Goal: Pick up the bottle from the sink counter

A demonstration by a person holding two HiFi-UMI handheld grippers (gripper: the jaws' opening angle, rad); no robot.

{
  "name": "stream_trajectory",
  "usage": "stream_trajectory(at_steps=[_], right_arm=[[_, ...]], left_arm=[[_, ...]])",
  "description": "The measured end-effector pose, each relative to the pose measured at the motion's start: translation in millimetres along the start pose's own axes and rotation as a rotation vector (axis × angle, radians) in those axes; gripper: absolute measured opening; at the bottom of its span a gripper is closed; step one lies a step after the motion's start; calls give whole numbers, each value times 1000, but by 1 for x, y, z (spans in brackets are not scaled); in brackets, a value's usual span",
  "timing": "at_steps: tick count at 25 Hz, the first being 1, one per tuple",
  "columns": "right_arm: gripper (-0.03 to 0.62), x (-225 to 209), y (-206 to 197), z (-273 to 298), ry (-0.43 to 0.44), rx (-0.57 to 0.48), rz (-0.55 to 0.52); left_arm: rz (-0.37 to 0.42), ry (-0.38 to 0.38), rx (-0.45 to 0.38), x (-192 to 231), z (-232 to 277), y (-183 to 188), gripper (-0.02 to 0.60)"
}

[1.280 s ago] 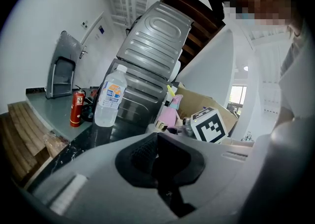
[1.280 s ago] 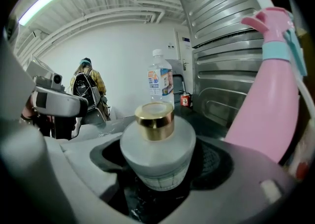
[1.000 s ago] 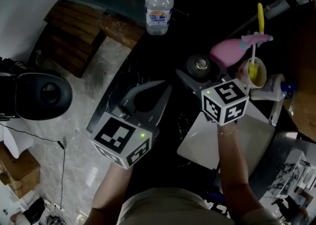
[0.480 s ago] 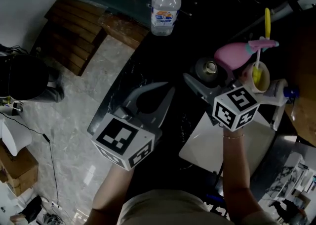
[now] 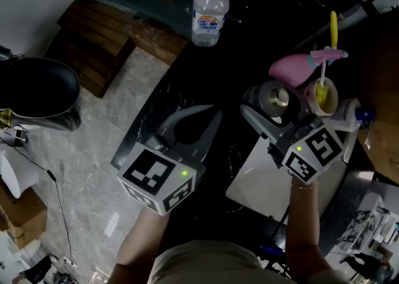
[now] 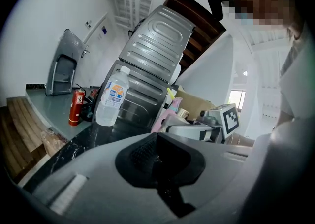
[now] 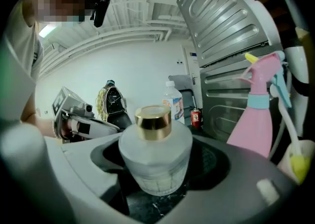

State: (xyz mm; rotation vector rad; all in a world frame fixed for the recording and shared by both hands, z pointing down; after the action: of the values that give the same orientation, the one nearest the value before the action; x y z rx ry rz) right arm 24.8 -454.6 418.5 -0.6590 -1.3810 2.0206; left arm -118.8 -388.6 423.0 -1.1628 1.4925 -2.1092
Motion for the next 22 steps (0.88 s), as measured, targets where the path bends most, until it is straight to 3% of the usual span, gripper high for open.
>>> stream_trajectory(at_steps=[11, 22], right_arm=[[345, 26, 17, -59, -69, -90, 59], [345, 78, 34, -118, -144, -182, 87]], left_arm=[[37, -43, -11, -39, -19, 3, 7], [128, -123, -25, -93, -49, 15, 6]])
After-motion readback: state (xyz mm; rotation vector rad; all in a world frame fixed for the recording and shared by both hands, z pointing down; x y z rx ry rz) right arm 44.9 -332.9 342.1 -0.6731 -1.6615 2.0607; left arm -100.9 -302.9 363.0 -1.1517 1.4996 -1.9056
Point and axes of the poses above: the fingertips, and each gripper's own axes: z forward along the fingers, x to its left, y out of its top, the point moved 6 cm from there along -z, backward along the fingers, and after that the axes turned 13 degrees about -y, right-handed, at the moved point
